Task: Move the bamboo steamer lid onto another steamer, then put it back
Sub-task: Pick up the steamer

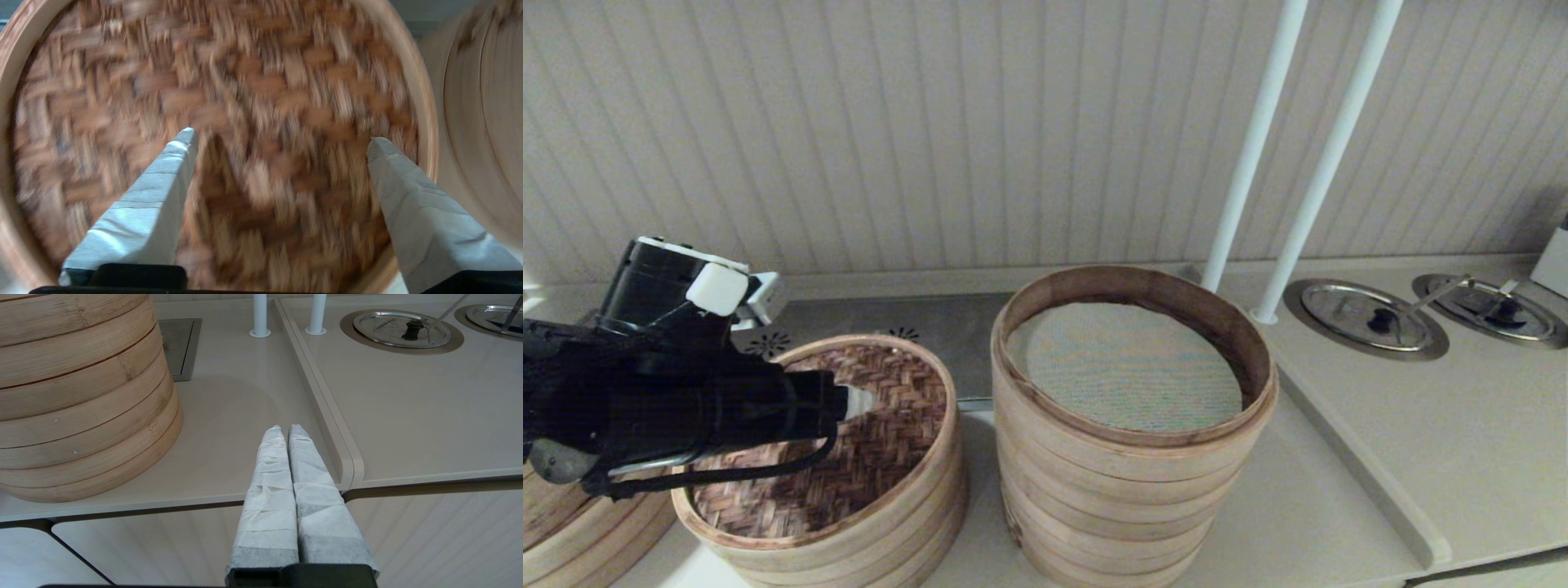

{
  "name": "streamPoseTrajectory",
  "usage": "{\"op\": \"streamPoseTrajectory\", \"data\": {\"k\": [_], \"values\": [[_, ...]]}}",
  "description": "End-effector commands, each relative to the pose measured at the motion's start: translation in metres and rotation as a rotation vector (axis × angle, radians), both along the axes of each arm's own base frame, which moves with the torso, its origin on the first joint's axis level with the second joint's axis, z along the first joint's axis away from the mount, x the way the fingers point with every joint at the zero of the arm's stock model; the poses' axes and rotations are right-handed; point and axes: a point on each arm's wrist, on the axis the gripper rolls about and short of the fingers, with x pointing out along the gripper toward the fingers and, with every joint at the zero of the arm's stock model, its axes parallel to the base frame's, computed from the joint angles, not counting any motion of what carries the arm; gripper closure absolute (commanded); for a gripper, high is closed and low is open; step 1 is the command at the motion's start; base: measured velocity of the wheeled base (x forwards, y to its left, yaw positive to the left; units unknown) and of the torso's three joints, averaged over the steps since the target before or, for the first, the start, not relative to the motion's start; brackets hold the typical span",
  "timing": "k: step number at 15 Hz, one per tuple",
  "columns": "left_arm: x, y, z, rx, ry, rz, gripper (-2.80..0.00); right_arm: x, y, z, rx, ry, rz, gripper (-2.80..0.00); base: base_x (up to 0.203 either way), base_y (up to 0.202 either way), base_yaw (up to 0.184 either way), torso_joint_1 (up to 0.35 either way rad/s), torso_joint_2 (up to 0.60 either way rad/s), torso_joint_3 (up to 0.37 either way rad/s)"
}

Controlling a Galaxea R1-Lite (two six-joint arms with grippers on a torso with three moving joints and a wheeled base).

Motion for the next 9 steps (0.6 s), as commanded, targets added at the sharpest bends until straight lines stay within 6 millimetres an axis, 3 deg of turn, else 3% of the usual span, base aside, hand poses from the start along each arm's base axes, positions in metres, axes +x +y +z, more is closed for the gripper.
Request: {"op": "streamPoseTrajectory", "data": {"k": [1, 9], "values": [[0.011, 0.000, -0.006, -0.009, 0.003, 0.033, -2.80, 0.000, 0.000, 0.000, 0.000, 0.003, -0.001, 0.00, 0.000, 0.000, 0.000, 0.000, 0.00, 0.000], [0.023, 0.006, -0.011, 0.012, 0.008, 0.067, -2.80, 0.000, 0.000, 0.000, 0.000, 0.003, -0.001, 0.00, 0.000, 0.000, 0.000, 0.000, 0.00, 0.000]]}}
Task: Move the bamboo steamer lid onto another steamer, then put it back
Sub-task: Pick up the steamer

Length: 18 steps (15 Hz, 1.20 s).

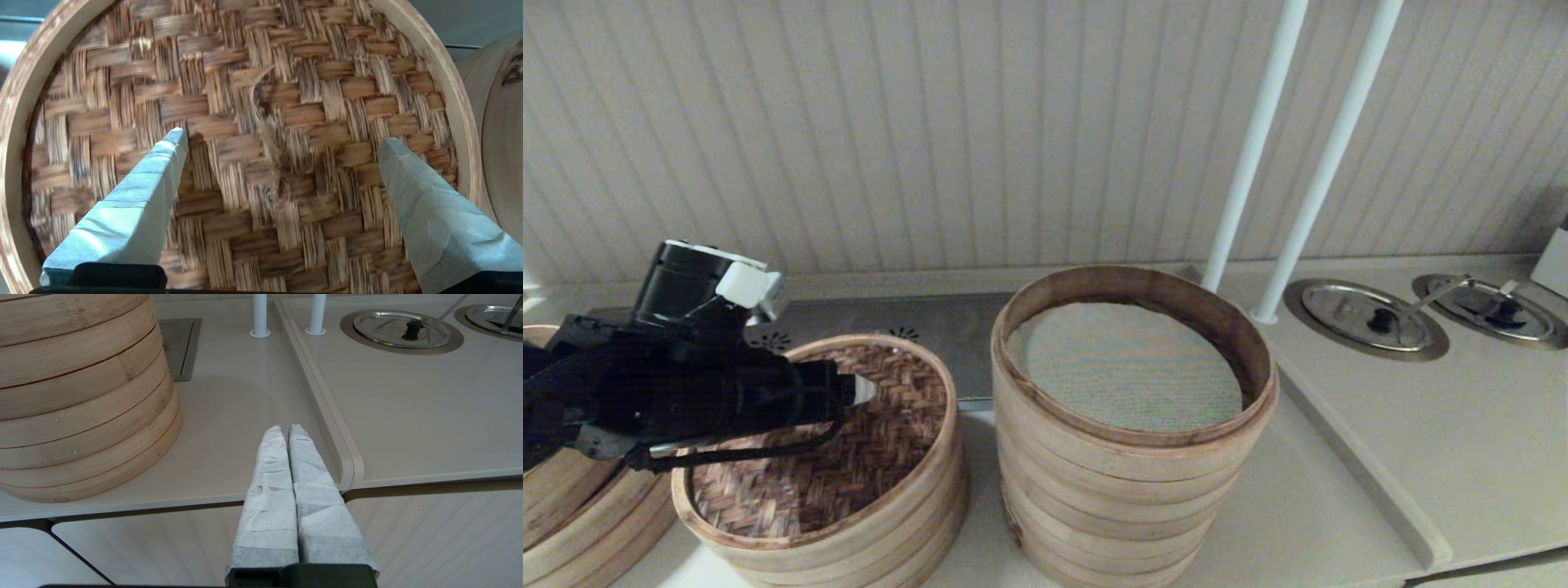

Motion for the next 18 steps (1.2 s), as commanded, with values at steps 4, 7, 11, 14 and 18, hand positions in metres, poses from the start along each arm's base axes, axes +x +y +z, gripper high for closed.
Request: {"op": "streamPoseTrajectory", "data": {"k": [4, 7, 11, 14, 18], "values": [[0.0059, 0.0003, 0.0066, 0.078, -0.041, 0.008, -2.80, 0.0002, 0.0000, -0.0004, 0.000, 0.003, 0.000, 0.00, 0.000, 0.000, 0.000, 0.000, 0.00, 0.000], [0.0074, -0.0001, 0.0058, 0.104, -0.042, 0.000, -2.80, 0.0002, 0.0000, -0.0005, 0.000, 0.003, 0.000, 0.00, 0.000, 0.000, 0.000, 0.000, 0.00, 0.000], [0.0086, -0.0006, 0.0002, 0.111, -0.022, -0.001, -2.80, 0.0002, 0.0000, -0.0004, 0.000, 0.003, 0.000, 0.00, 0.000, 0.000, 0.000, 0.000, 0.00, 0.000], [0.0092, -0.0004, -0.0020, 0.113, -0.014, 0.001, -2.80, 0.0002, 0.0000, -0.0004, 0.000, 0.003, 0.000, 0.00, 0.000, 0.000, 0.000, 0.000, 0.00, 0.000], [0.0089, -0.0002, -0.0026, 0.117, -0.012, 0.001, -2.80, 0.0002, 0.0000, -0.0004, 0.000, 0.003, 0.001, 0.00, 0.000, 0.000, 0.000, 0.000, 0.00, 0.000]]}}
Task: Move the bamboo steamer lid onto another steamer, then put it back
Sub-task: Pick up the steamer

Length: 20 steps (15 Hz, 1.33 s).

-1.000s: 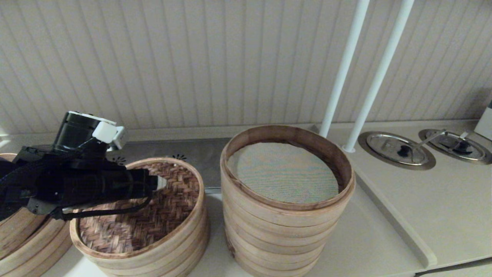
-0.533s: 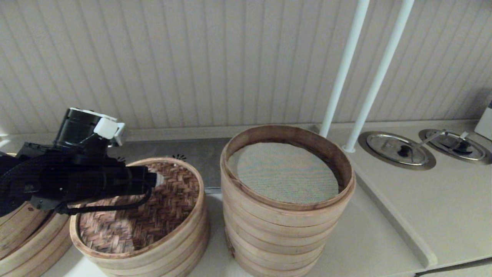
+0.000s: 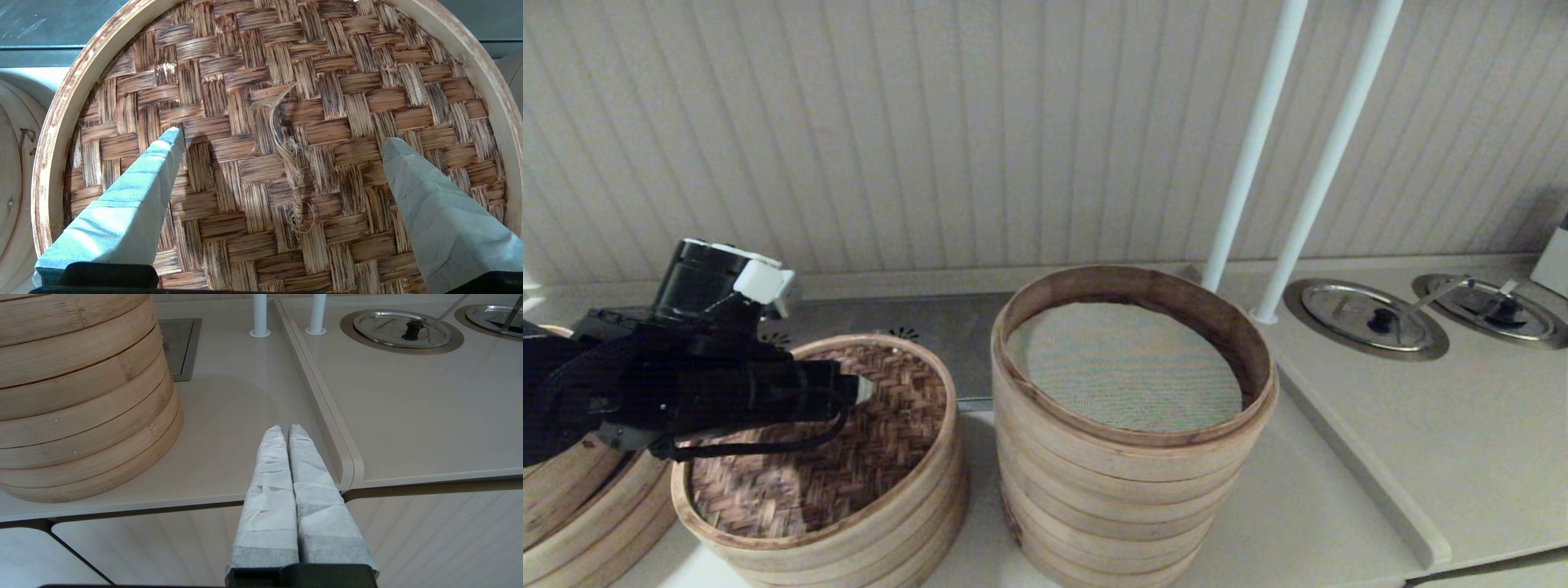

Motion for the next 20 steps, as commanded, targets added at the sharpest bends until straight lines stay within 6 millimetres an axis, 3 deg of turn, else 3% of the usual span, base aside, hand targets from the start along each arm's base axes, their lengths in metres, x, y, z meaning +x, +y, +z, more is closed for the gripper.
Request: {"op": "streamPoseTrajectory", "data": {"k": [1, 2, 15, 20], "values": [[0.000, 0.001, 0.000, 0.000, -0.001, 0.007, -2.80, 0.000, 0.000, -0.001, 0.000, 0.005, 0.001, 0.00, 0.000, 0.000, 0.000, 0.000, 0.00, 0.000], [0.000, 0.001, 0.000, 0.000, -0.001, 0.008, 0.00, 0.000, 0.000, 0.000, 0.000, 0.003, 0.001, 0.00, 0.000, 0.000, 0.000, 0.000, 0.00, 0.000], [0.003, 0.000, -0.002, -0.004, 0.006, 0.007, 0.00, 0.000, 0.000, 0.000, 0.000, 0.003, -0.001, 0.00, 0.000, 0.000, 0.000, 0.000, 0.00, 0.000], [0.003, 0.001, 0.018, -0.030, -0.065, 0.016, 0.00, 0.000, 0.000, 0.000, 0.000, 0.003, 0.001, 0.00, 0.000, 0.000, 0.000, 0.000, 0.00, 0.000]]}}
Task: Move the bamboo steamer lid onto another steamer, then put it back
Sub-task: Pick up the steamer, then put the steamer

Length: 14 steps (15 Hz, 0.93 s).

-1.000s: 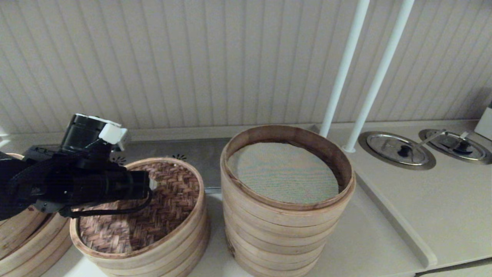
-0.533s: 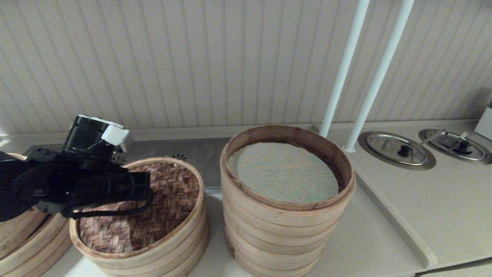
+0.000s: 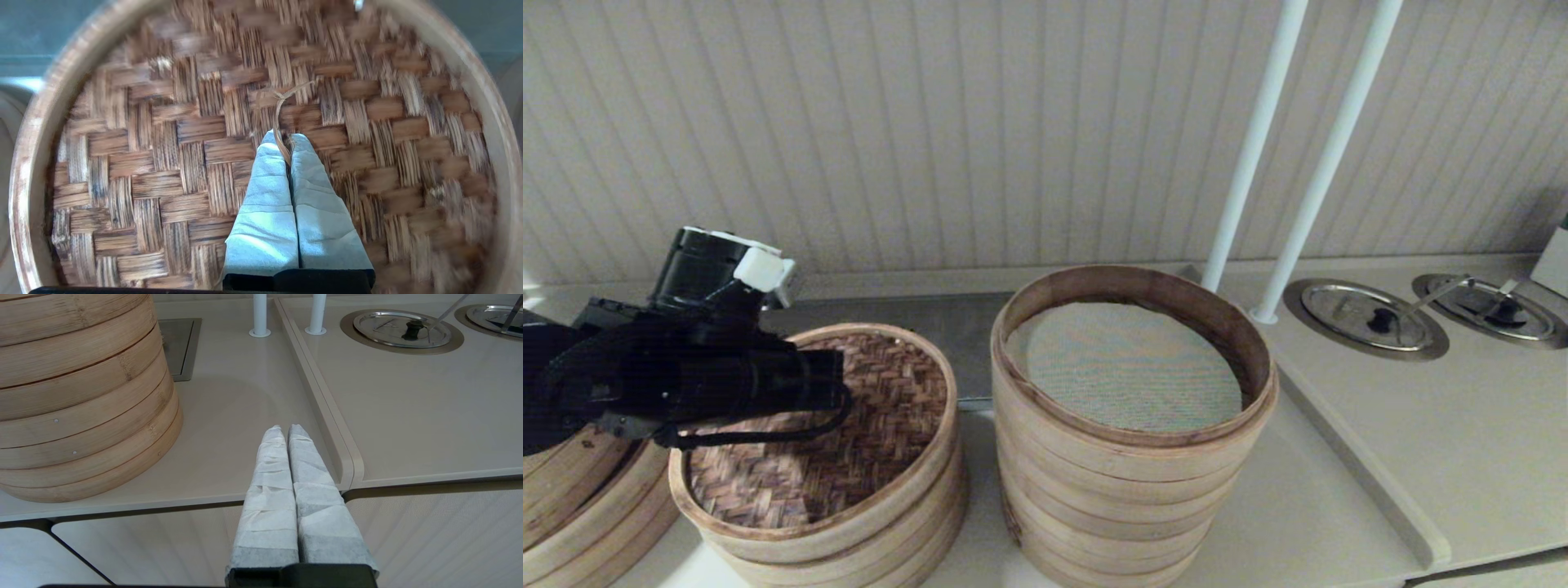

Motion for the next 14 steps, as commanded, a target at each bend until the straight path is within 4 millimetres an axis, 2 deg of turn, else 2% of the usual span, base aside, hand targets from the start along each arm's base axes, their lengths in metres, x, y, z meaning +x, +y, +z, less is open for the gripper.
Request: {"op": "streamPoseTrajectory", "data": {"k": [1, 6, 14], "values": [[-0.003, 0.003, 0.012, -0.016, -0.043, 0.010, 0.00, 0.000, 0.000, 0.000, 0.000, 0.003, 0.000, 0.00, 0.000, 0.000, 0.000, 0.000, 0.00, 0.000], [-0.012, 0.006, 0.025, -0.029, -0.084, 0.006, 0.00, 0.000, 0.000, -0.001, 0.000, 0.004, 0.000, 0.00, 0.000, 0.000, 0.000, 0.000, 0.00, 0.000], [-0.037, 0.016, 0.081, -0.076, -0.186, -0.004, 0.00, 0.000, 0.000, -0.001, 0.000, 0.005, 0.001, 0.00, 0.000, 0.000, 0.000, 0.000, 0.00, 0.000]]}}
